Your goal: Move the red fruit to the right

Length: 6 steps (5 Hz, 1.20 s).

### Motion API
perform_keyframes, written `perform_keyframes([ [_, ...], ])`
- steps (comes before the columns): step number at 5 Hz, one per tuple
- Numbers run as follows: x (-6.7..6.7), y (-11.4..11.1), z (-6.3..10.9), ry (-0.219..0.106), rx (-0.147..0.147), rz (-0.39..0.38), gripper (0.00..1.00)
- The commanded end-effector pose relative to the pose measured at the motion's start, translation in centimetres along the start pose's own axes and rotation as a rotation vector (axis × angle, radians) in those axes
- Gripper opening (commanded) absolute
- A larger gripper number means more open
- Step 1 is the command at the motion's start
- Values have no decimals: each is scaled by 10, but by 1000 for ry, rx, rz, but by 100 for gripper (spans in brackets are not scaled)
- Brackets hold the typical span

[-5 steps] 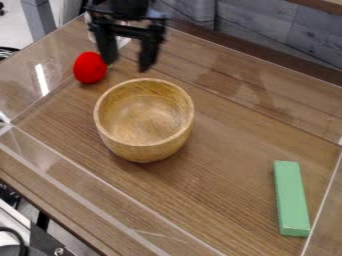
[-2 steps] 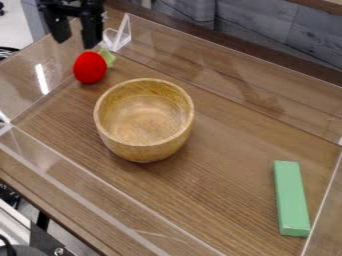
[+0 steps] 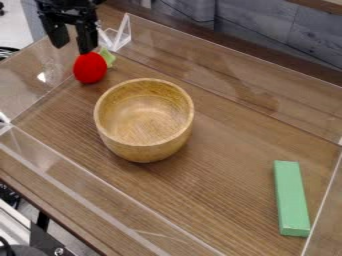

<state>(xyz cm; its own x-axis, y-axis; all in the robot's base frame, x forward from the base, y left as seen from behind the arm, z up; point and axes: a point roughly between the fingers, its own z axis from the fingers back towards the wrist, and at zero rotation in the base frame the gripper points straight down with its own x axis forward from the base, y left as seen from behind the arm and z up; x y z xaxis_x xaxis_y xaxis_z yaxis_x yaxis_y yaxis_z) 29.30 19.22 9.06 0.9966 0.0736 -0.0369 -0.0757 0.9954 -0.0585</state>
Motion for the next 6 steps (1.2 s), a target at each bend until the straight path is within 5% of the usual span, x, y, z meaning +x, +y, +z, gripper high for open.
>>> perform_keyframes([
  [1, 18, 9, 15, -70, 28, -3, 100],
  [3, 32, 19, 12, -88, 22, 5, 100],
  [5, 14, 19, -3, -102, 25, -61, 100],
  [6, 26, 14, 6, -138, 30, -75, 100],
])
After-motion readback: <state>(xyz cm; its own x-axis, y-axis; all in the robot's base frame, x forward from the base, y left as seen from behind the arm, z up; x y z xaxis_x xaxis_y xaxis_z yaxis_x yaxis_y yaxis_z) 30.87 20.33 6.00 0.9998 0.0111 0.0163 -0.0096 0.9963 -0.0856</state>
